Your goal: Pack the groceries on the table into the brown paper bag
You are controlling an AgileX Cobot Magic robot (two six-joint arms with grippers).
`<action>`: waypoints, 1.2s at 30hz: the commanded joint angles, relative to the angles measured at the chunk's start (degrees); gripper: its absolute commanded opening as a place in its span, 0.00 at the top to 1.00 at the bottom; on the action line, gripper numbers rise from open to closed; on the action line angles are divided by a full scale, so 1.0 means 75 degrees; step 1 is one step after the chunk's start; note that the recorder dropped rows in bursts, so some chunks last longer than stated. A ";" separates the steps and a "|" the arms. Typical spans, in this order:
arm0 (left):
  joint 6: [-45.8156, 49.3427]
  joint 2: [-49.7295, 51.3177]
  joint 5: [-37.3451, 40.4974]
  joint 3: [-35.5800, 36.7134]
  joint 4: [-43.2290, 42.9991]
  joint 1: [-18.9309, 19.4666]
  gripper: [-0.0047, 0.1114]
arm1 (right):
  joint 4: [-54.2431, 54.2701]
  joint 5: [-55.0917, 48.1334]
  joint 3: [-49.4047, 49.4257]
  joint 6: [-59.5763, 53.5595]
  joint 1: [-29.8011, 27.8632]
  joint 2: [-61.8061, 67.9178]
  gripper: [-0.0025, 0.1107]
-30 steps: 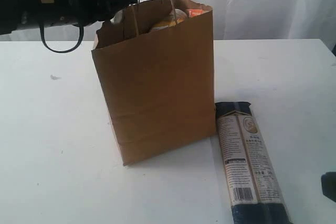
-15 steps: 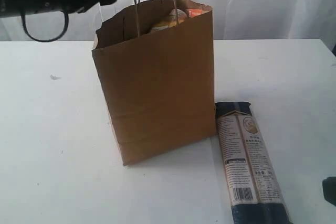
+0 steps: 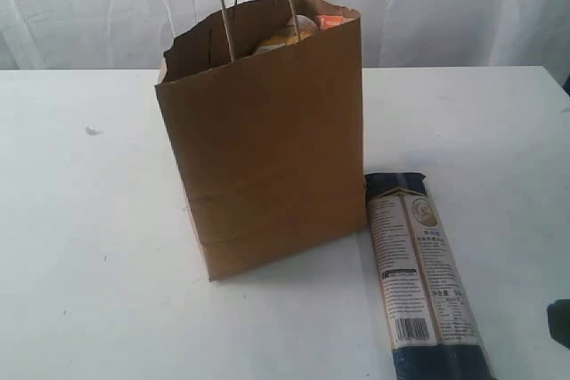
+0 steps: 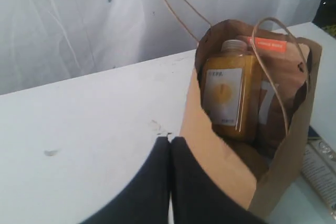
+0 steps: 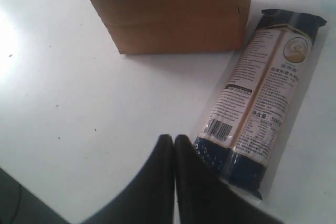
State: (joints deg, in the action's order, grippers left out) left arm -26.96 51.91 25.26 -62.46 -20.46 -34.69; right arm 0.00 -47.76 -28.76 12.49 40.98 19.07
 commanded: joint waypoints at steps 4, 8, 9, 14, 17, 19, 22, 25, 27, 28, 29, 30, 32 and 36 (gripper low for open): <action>0.0404 -0.2103 0.1210 0.0860 -0.0076 -0.0036 0.96 | 0.0000 0.0041 0.0038 -0.0056 -0.0051 -0.0037 0.98; 0.0010 -0.3329 0.1182 0.1811 -0.0133 -0.0036 0.96 | 0.0053 0.0027 0.0038 -0.0054 -0.0051 -0.0037 0.98; -0.0078 -0.3641 0.1167 0.2054 -0.0194 -0.0036 0.96 | 0.0085 0.0027 0.0038 -0.0054 -0.0051 -0.0037 0.98; -0.0805 -0.5001 0.1217 0.3094 -0.0514 -0.0036 0.96 | 0.0214 -0.0082 0.0038 -0.0054 -0.0051 -0.0037 0.98; -0.0855 -0.5533 0.1792 0.3477 -0.0476 -0.0036 0.96 | 0.0218 -0.0199 0.0038 -0.0054 -0.0051 -0.0037 0.98; -0.0807 -0.5731 0.2339 0.3563 -0.0491 -0.0036 0.96 | 0.0218 -0.0216 0.0038 -0.0054 -0.0051 -0.0037 0.98; -0.0807 -0.5847 0.3138 0.3563 -0.0394 -0.0036 0.96 | 0.0218 -0.0216 0.0038 -0.0054 -0.0051 -0.0037 0.98; -0.0807 -0.5847 0.3613 0.3563 -0.0394 -0.0036 0.96 | 0.0218 -0.0196 0.0038 -0.0054 -0.0051 -0.0037 0.98; -0.0807 -0.5847 0.3672 0.3563 -0.0394 -0.0036 0.96 | 0.0218 -0.0196 0.0038 -0.0054 -0.0051 -0.0037 0.98; -0.0807 -0.5847 0.3672 0.3563 -0.0394 -0.0036 0.96 | 0.0218 -0.0196 0.0038 -0.0054 -0.0051 -0.0037 0.98; -0.0807 -0.5847 0.3654 0.3563 -0.0394 -0.0036 0.96 | 0.0218 -0.0196 0.0038 -0.0054 -0.0051 -0.0037 0.98; -0.0807 -0.5847 0.3621 0.3563 -0.0394 -0.0036 0.96 | 0.0218 -0.0210 0.0038 -0.0054 -0.0051 -0.0037 0.98; -0.0807 -0.5847 0.3601 0.3563 -0.0394 -0.0036 0.96 | 0.0218 -0.0249 0.0038 -0.0054 -0.0051 -0.0037 0.98; -0.0807 -0.5847 0.3601 0.3563 -0.0394 -0.0036 0.96 | 0.0218 -0.0247 0.0038 -0.0041 -0.0051 -0.0037 0.98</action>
State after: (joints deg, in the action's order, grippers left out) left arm -32.47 8.44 52.07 -36.04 -23.59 -34.69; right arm 1.41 -49.34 -28.76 12.49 40.98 19.03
